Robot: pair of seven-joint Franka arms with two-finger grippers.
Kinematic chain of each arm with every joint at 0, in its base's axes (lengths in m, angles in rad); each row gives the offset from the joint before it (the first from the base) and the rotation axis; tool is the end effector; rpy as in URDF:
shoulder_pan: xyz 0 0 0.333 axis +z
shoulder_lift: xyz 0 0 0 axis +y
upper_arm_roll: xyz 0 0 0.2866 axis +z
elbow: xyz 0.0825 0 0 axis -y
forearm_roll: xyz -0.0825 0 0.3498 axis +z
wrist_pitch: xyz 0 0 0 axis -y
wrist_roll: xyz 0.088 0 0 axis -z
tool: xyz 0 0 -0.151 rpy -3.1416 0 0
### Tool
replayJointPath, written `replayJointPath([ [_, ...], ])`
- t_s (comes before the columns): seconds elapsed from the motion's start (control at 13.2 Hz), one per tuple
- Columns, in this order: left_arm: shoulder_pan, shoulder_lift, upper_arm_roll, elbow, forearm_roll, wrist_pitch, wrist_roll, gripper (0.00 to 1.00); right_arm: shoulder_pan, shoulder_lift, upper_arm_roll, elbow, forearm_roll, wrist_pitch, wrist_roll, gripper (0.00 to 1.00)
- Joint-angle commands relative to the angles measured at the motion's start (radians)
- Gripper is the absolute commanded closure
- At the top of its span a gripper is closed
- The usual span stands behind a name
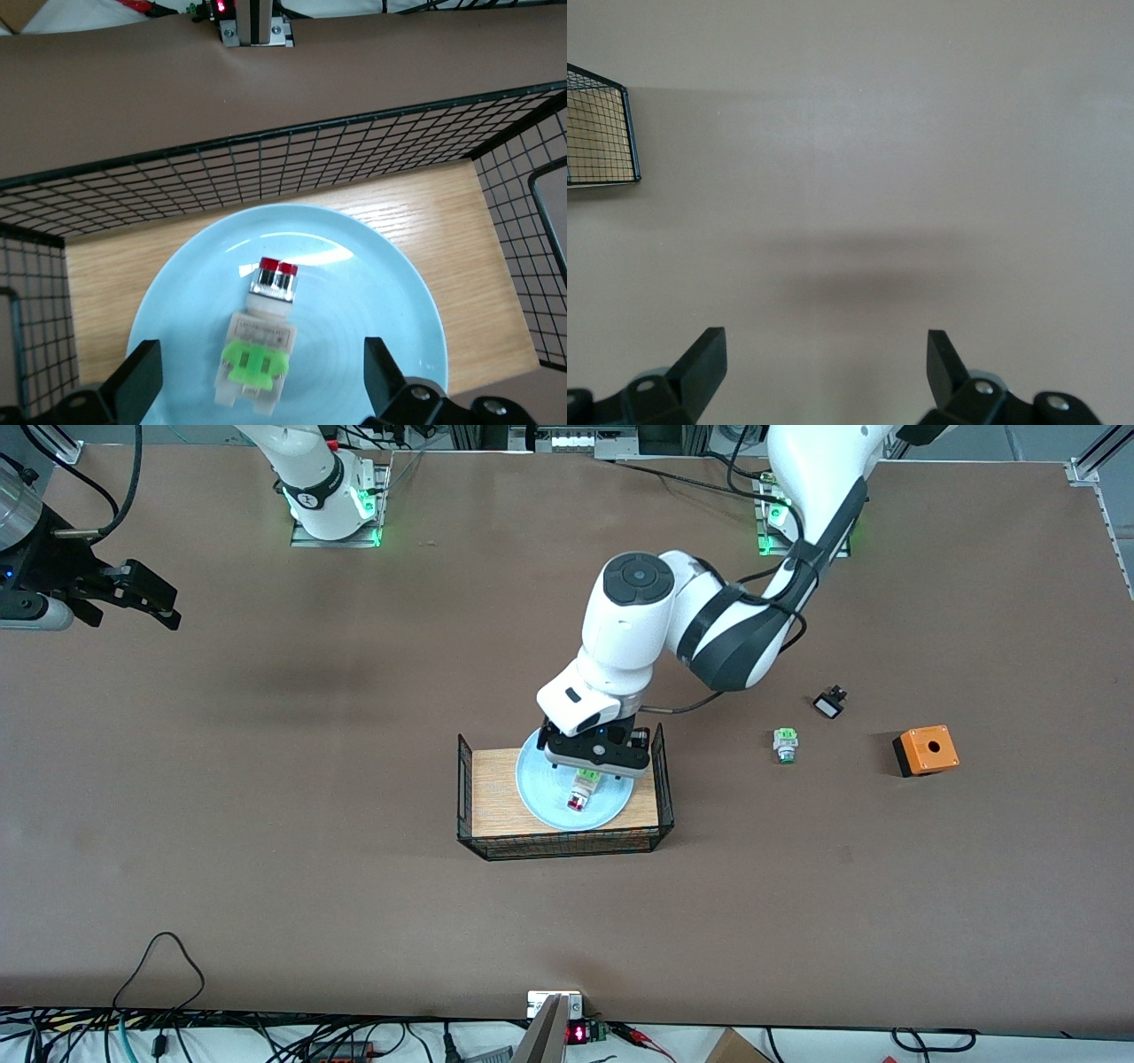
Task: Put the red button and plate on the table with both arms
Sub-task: 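Lower the left gripper and close it on the red button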
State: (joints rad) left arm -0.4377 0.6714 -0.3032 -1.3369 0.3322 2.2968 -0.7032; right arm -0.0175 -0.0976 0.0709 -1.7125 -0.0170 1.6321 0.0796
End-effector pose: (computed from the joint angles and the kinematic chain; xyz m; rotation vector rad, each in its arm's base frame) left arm 0.5743 -0.4403 0.3287 2.9685 -0.1877 0.4648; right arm 0.4973 0.0254 0.5437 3.1185 -0.0399 0.0288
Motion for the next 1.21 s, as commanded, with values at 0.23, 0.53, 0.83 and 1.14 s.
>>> replayJointPath([
  [0.23,-0.012,0.06,0.007,0.031,0.12,0.056,-0.022,0.02,-0.001,0.001,-0.002,0.001,0.006,0.005,0.011,0.0],
  [0.53,-0.016,0.065,0.007,0.002,0.122,0.058,-0.019,0.24,-0.001,0.003,-0.002,0.001,0.006,0.005,0.011,0.0],
  [0.83,-0.013,0.062,0.007,-0.005,0.122,0.055,-0.015,0.58,-0.001,0.003,-0.002,0.001,0.006,0.006,0.009,0.0],
  [1.14,-0.01,0.037,0.004,0.005,0.108,0.04,-0.024,0.69,-0.001,0.004,-0.002,0.002,0.006,0.006,0.009,0.0],
])
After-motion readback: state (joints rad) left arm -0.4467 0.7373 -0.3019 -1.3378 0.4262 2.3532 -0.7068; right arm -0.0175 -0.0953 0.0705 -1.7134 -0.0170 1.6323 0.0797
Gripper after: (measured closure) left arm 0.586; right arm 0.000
